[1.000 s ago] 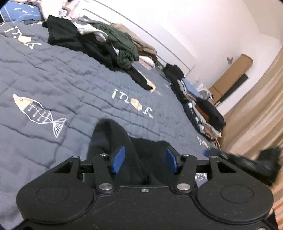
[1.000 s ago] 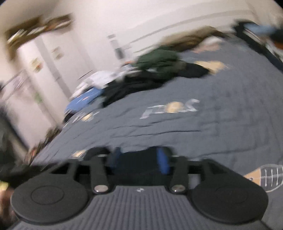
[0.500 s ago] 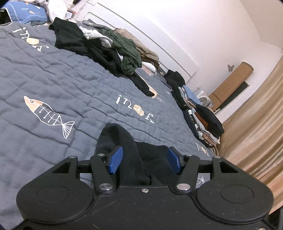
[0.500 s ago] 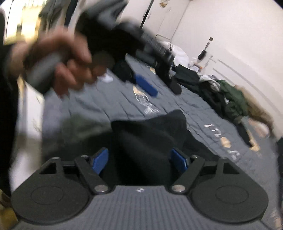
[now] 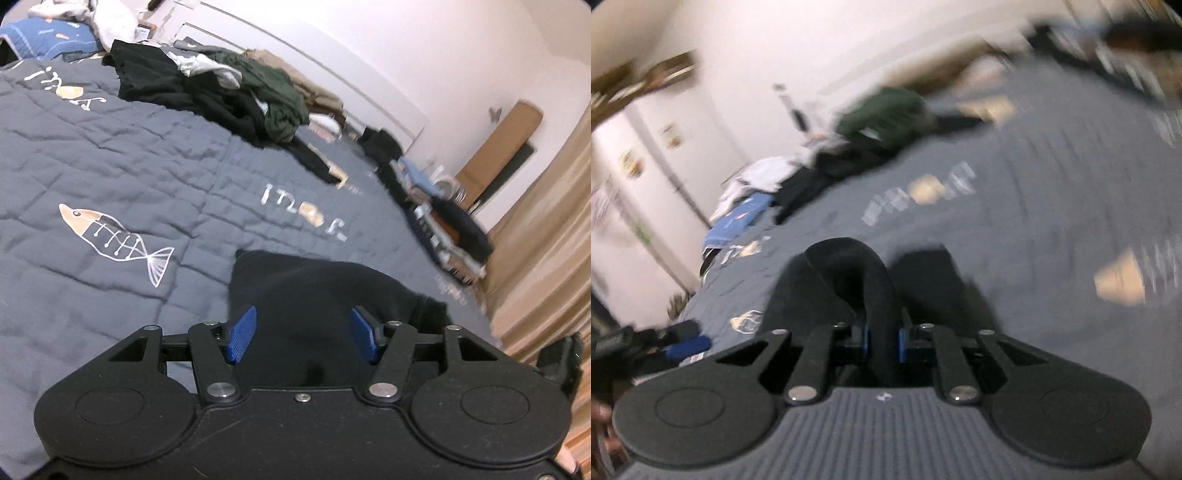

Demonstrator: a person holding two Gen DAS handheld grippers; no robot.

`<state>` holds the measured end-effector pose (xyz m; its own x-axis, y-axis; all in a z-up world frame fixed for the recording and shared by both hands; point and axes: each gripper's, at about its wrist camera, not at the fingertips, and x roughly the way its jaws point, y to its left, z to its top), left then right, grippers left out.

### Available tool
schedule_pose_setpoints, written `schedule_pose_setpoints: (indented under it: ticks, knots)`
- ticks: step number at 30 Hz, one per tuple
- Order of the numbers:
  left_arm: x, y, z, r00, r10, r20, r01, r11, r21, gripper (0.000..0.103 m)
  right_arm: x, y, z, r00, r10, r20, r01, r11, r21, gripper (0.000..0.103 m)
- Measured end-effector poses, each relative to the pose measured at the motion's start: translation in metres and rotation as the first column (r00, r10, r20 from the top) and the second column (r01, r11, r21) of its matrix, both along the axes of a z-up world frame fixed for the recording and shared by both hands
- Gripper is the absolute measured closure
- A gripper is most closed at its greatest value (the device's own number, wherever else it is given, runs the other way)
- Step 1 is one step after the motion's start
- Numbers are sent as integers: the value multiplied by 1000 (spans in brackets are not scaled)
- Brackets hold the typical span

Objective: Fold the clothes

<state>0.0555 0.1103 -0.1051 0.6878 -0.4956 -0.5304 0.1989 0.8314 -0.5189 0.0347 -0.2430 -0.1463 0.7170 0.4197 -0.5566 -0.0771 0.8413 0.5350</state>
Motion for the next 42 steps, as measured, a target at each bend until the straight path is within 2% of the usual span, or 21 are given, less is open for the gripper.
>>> schedule_pose_setpoints:
  ticks: [1,3,5,7,9,11,12,13,17,20,23,26,29,32,35,38,42]
  knots:
    - [2,-3,-3,1000,-4,-6,5,1000,20,40,4,-6,-10,1000,-3,-31,4,1000,31,86]
    - [6,-7,-9,1000,-14,-15,15,998,64,34,6,-16,-10,999,3,-42,1,995,98,84]
    - [10,-9,-13,1000,-9,-20,11,995,97,34,6,-21,-1,998,35,-51,-28,990,139,79]
    - [14,-9,-15,1000,-12,-24,14,995,94,32,4,-21,5,999,51,-18,-48,987,155,62]
    - [20,-12,-16,999,-21,-24,23,995,101,32,4,-17,3,999,54,2,-54,987,148,57]
    - [24,-15,-17,999,-22,-23,25,993,113,32,7,-11,-9,996,78,-38,-70,982,175,62]
    - [25,-15,-18,999,-20,-24,23,994,110,32,8,-8,-14,995,83,-56,-71,980,186,85]
    - [26,-15,-18,999,-20,-27,22,994,103,32,6,-7,-13,996,77,-55,-65,979,192,91]
    - [25,-14,-11,1000,-29,1,29,998,56,32,-8,-15,14,999,47,21,-51,969,240,93]
    - [23,-18,-5,999,-45,26,45,999,-2,32,-11,-14,19,997,68,28,-71,983,168,91]
    - [25,-26,-6,998,-55,24,55,998,-1,31,-4,-10,-4,995,78,-67,-73,995,68,83]
    - [29,-25,-6,997,-66,26,67,997,-25,31,-5,-20,0,993,70,-99,-60,993,102,79]
    - [39,-20,-2,994,-97,43,101,989,-104,31,-18,-28,34,998,57,-7,-56,996,72,78]
    - [54,-19,-12,993,-118,22,120,980,-158,31,-25,-25,59,989,105,101,-116,988,104,78]
    - [71,-21,-25,991,-134,-9,130,973,-193,31,-16,-2,58,969,198,146,-216,969,119,67]
    - [87,-22,-39,988,-152,-40,139,964,-228,31,0,30,39,960,259,104,-267,961,71,65]
    - [110,-24,-56,981,-176,-80,148,950,-275,31,17,41,6,971,240,-23,-240,971,-10,65]
